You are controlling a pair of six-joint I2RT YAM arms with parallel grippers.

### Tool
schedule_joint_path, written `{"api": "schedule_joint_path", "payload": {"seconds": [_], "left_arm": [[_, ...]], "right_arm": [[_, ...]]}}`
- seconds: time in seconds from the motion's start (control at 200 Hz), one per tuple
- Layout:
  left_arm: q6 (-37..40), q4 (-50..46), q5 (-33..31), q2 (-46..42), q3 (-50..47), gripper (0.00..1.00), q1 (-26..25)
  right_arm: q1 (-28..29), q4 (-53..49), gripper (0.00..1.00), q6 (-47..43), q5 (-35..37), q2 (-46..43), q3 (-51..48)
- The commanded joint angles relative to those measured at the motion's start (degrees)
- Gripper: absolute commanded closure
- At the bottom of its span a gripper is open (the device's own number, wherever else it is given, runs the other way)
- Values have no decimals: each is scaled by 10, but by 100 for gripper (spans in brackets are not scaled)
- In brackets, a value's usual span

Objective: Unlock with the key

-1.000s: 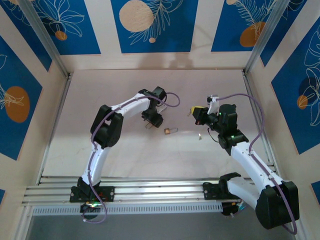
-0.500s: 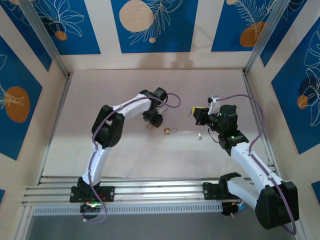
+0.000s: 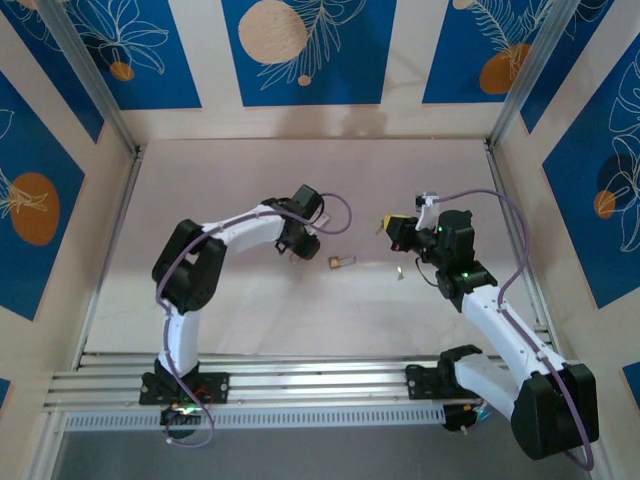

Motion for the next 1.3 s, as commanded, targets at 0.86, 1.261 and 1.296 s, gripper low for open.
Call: {"api": "schedule_joint_path", "payload": {"seconds": [0.86,1.261,1.296], "left_arm": [[51,573,-34,-274,-348,65,-122],[75,596,-62,-294,-373,64,-155],[76,594,-65,-292,-372,64,-157]], "right_arm": [[184,-44,98,34,219,13,92],[227,-33,98,43,258,-3,84],[225,-34,98,43,257,-3,83]]}}
